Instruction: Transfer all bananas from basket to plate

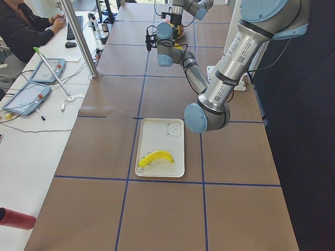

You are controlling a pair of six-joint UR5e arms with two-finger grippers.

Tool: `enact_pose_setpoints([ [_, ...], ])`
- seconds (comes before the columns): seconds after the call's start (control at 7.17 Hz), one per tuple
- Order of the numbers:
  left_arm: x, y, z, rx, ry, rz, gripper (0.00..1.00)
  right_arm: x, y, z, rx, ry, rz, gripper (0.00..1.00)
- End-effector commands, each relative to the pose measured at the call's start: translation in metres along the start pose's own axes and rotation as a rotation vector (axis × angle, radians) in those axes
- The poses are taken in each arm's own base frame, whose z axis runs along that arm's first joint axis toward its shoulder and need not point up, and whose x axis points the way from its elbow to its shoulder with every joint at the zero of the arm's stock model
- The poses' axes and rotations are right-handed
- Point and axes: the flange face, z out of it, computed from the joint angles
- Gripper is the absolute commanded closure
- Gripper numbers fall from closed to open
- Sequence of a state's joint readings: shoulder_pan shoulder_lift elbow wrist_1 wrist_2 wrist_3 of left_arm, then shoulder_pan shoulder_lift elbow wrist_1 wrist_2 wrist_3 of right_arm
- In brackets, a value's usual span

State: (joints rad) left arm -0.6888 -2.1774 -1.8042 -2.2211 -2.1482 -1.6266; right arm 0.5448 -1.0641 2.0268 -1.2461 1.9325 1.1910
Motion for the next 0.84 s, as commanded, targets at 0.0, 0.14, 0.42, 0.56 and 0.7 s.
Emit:
enact_pose_setpoints([
  [0.0, 0.018, 0.012, 0.030, 0.008, 0.008, -0.009, 0.01, -0.004, 0.003, 0.001, 0.005, -0.004, -0.005, 0.99],
  [0.14, 0.020, 0.019, 0.037, 0.006, 0.014, -0.013, 0.01, -0.006, 0.004, 0.001, 0.005, -0.007, -0.006, 0.99],
  [0.42, 0.022, 0.025, 0.047, 0.019, 0.023, -0.022, 0.04, -0.008, 0.003, 0.000, 0.005, -0.012, -0.008, 0.99],
  [0.56, 0.023, 0.025, 0.050, 0.022, 0.022, -0.022, 0.20, -0.008, 0.003, 0.000, 0.005, -0.012, -0.008, 0.99],
  [0.7, 0.020, 0.026, 0.051, 0.021, 0.018, -0.021, 0.84, -0.009, 0.005, -0.002, 0.003, -0.017, -0.010, 0.98],
])
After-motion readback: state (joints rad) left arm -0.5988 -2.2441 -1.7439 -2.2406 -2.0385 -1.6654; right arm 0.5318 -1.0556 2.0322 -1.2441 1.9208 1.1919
